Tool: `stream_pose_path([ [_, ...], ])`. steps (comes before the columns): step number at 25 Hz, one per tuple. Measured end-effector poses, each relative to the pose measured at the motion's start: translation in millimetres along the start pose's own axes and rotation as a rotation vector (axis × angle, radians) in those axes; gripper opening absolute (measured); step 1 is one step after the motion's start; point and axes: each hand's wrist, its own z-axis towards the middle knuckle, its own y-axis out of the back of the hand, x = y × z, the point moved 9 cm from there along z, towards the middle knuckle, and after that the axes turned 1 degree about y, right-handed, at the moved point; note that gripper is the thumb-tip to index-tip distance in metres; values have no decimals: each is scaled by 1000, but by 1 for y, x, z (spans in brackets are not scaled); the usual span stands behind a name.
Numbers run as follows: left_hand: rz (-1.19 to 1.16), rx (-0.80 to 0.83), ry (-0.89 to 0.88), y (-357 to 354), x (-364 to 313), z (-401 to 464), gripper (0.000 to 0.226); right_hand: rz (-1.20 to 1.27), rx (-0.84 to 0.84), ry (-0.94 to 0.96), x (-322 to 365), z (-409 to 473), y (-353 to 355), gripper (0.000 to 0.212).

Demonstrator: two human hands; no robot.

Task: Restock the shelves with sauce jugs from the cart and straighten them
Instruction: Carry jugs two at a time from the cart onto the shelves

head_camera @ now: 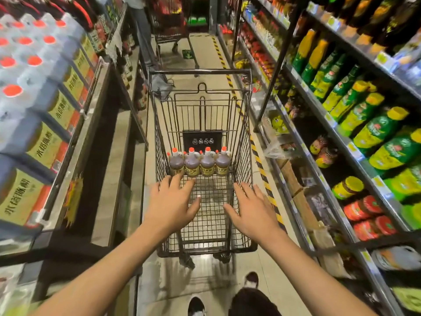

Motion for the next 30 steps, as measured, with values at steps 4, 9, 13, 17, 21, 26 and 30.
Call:
stream_pose_path([
  [4, 21, 53, 18, -15, -7, 45, 61, -26, 38, 39, -16, 50, -6, 73],
  [9, -2, 111, 133, -27, -18, 123, 57, -22, 102, 146, -36, 140, -8, 74],
  [13, -13, 128, 182, -36, -18, 180, 57, -52, 138, 218, -40, 207, -11, 74],
  [17, -24, 159, 211, -70, 6, 225, 53, -79, 202, 212, -44, 264, -42, 74],
  [21, -33, 235, 220, -136, 35, 258, 51, -92, 296, 173, -44, 300, -91, 72],
  [26, -9, 283, 152, -220, 69, 300, 52, -39, 296, 67, -54, 360, -149, 68],
  [30, -34, 274, 151, -267, 89, 335, 54, 27, 168, 78, -45, 413, -180, 67],
])
